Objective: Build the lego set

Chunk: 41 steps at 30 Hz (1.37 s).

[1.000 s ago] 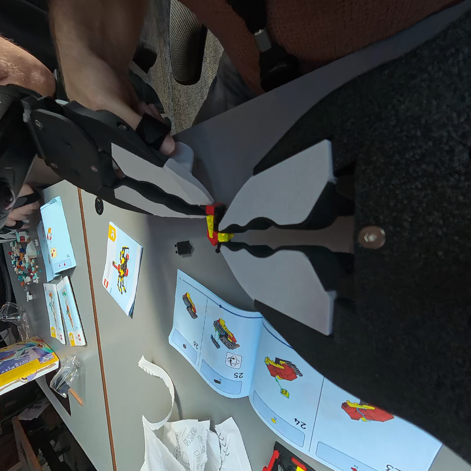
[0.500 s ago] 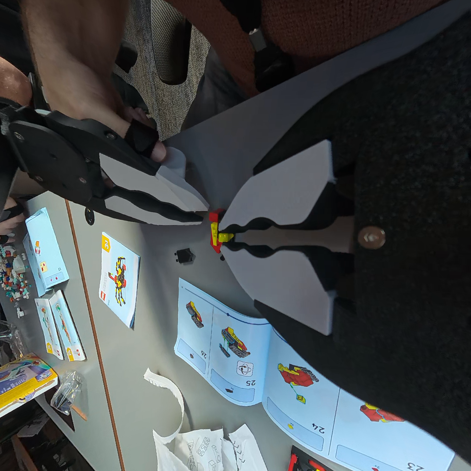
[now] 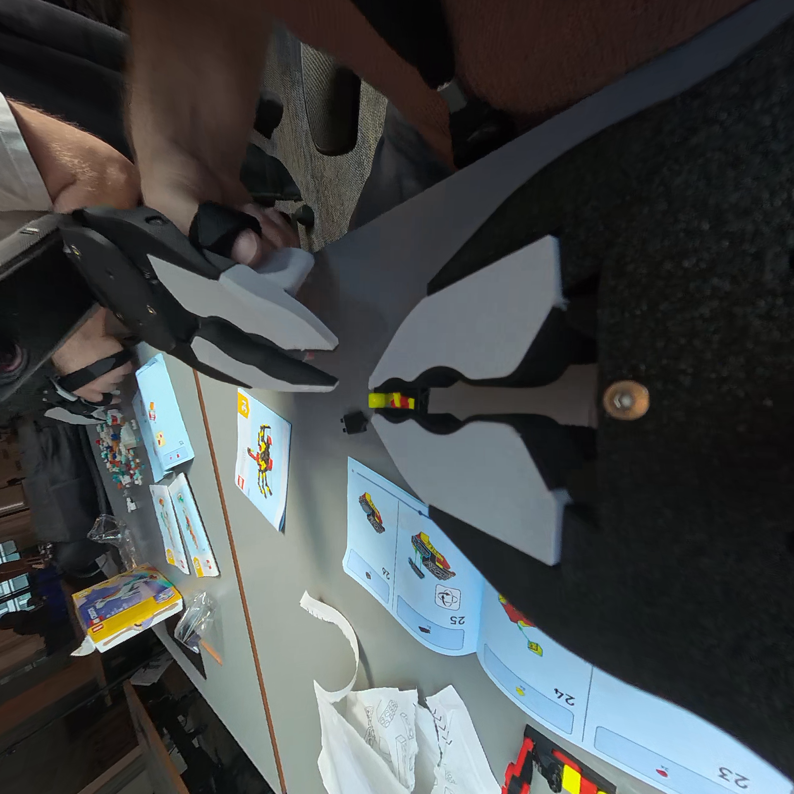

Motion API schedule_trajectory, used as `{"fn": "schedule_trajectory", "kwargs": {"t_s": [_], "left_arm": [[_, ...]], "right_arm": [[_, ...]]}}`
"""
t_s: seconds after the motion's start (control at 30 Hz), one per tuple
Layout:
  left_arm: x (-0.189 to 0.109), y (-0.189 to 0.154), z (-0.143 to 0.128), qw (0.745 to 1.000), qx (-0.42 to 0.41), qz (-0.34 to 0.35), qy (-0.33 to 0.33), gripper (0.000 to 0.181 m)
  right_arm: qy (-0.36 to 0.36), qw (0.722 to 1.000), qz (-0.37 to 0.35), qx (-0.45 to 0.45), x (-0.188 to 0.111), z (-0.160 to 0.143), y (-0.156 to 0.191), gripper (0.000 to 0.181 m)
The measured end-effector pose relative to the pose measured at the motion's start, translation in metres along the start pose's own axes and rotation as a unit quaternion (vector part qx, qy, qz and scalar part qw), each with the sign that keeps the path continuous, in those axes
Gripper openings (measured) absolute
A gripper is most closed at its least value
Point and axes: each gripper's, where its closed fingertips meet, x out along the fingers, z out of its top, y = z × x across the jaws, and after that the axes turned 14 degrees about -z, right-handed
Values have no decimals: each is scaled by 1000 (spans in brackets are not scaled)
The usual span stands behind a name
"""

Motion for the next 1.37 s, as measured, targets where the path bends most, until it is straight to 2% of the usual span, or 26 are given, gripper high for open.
{"fn": "schedule_trajectory", "kwargs": {"t_s": [0.1, 0.2, 0.27, 0.33, 0.43, 0.53, 0.63, 0.7, 0.77, 0.93, 1.0, 1.13, 1.17, 1.2, 1.23, 1.27, 1.3, 1.37], "left_arm": [[-1, -7, 18, 997, -14, -42, -71, 6], [-9, -9, 42, 977, -84, -95, -173, 6], [-17, -2, 55, 950, -169, -120, -232, 6], [-23, 4, 67, 922, -235, -135, -275, 6], [-20, 14, 68, 896, -318, -127, -283, 6], [-16, 17, 71, 860, -389, -134, -303, 6], [-14, 18, 73, 826, -440, -134, -325, 6], [-12, 17, 72, 813, -459, -135, -331, 6], [-10, 15, 73, 804, -469, -140, -336, 6], [-10, 17, 71, 798, -477, -134, -344, 6], [-11, 17, 71, 795, -478, -141, -345, 7], [-18, 21, 71, 810, -453, -132, -348, 8], [-19, 22, 70, 829, -429, -125, -335, 8], [-20, 25, 67, 863, -387, -100, -309, 7], [-21, 29, 62, 906, -321, -61, -270, 6], [-20, 34, 57, 948, -236, -15, -211, 6], [-19, 38, 54, 975, -151, 27, -159, 7], [-12, 39, 62, 993, -21, 52, -103, 9]], "right_arm": [[-61, 997, 35, -22, -2, 20, 17, 17], [-112, 990, 87, 19, -7, 38, 28, 13], [-201, 978, 3, -52, -15, 56, 21, 15], [-247, 949, -102, -165, -21, 67, 17, 13], [-281, 919, -137, -240, -23, 76, 30, 12], [-285, 883, -208, -310, -16, 80, 26, 16], [-291, 839, -257, -383, -11, 78, 27, 17], [-294, 824, -277, -397, -10, 79, 26, 16], [-293, 819, -292, -398, -10, 80, 23, 15], [-280, 828, -290, -391, -7, 79, 20, 8], [-273, 854, -264, -355, -6, 77, 19, 7], [-259, 937, -166, -164, -10, 77, 10, 7], [-257, 954, -126, -88, -13, 78, 7, 7], [-255, 964, -71, 6, -16, 81, 5, 7], [-257, 961, -12, 104, -21, 85, 3, 7], [-260, 943, 50, 202, -26, 89, -1, 7], [-259, 914, 110, 291, -29, 92, -6, 6], [-256, 849, 193, 420, -29, 92, -14, 6]]}}
